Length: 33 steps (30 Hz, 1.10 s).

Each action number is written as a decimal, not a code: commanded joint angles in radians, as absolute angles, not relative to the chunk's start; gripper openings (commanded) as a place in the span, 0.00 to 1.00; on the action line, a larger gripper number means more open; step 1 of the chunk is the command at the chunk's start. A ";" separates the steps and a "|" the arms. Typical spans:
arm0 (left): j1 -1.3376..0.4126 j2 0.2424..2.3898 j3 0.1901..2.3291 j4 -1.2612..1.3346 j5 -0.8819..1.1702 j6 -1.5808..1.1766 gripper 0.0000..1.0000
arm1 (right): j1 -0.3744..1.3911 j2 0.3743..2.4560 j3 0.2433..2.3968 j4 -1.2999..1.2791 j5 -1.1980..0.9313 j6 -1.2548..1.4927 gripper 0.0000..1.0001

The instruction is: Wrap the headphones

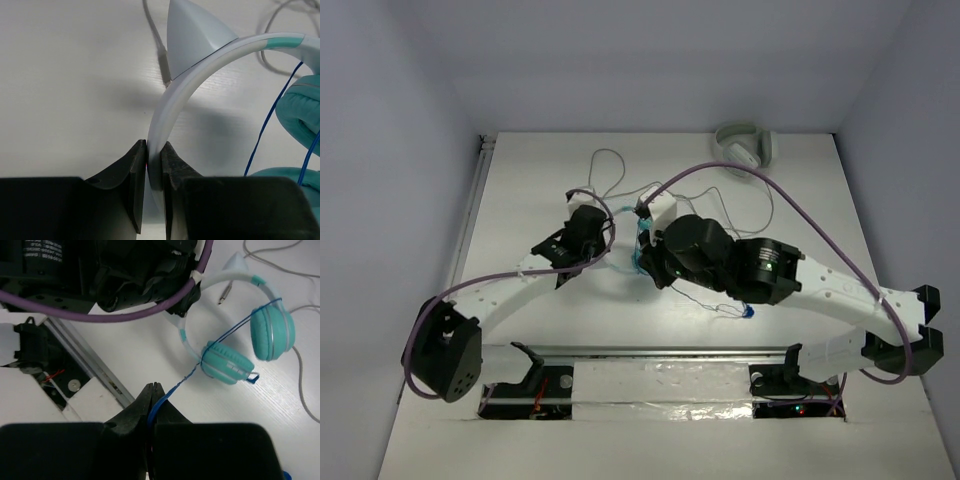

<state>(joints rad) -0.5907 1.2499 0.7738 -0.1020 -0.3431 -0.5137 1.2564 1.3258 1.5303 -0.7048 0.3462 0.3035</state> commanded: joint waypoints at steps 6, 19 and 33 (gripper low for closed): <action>-0.646 1.278 0.910 -0.130 -0.210 -0.408 0.00 | 1.049 1.376 1.508 -0.583 0.279 0.244 0.00; -0.658 1.108 0.908 -0.282 -0.040 -0.258 0.00 | 0.792 1.342 1.355 -0.439 0.341 0.227 0.00; -0.541 1.069 0.951 -0.224 0.393 -0.198 0.00 | 0.758 1.322 1.200 -0.275 0.365 0.313 0.00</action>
<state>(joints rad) -0.5514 1.1152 0.8780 -0.3054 0.2398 -0.2028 0.7650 1.3491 1.2133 -0.3725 0.3447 0.2924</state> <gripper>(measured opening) 0.119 0.010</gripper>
